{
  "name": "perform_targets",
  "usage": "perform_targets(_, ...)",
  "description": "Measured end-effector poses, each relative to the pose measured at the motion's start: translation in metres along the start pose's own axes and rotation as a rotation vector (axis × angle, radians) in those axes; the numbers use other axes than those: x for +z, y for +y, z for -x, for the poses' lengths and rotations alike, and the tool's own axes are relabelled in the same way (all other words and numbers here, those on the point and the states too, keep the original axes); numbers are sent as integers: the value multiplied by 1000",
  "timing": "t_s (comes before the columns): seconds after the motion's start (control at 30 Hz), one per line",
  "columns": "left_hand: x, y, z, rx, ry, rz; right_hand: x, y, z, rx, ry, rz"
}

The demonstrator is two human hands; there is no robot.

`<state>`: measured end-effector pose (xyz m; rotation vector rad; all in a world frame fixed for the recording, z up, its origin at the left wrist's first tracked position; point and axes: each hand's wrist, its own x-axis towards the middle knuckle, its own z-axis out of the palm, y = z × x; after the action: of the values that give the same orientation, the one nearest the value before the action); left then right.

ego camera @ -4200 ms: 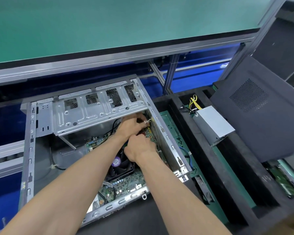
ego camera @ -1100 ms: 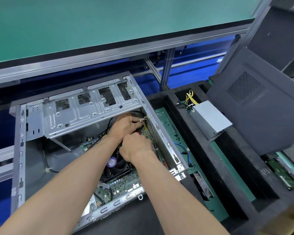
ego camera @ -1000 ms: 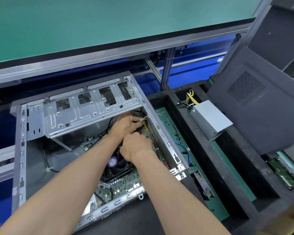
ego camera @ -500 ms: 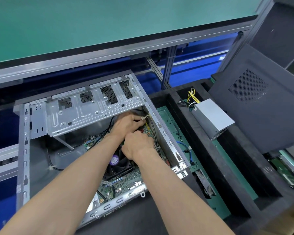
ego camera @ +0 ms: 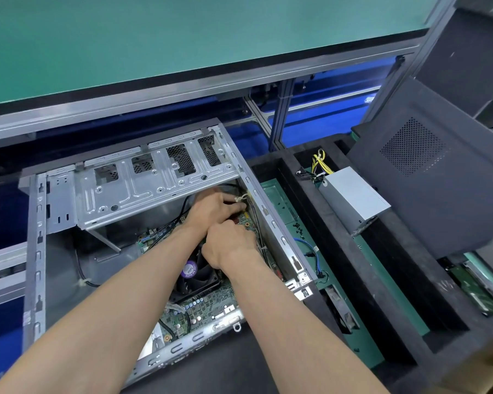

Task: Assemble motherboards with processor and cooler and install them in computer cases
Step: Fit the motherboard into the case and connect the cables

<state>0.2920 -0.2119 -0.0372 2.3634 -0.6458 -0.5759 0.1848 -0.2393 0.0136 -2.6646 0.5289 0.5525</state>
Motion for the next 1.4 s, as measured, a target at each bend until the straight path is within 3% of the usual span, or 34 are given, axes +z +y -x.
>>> perform_targets(1.03, 0, -1, -1, 9, -21, -43, -1, 0, 1, -5, 6, 10)
perform_targets(1.2, 1, 4, -1, 39, 100, -24, -2, 0, 3, -17, 2, 9)
perform_targets(1.4, 0, 5, -1, -21, 96, 32, -3, 0, 4, -21, 10, 12)
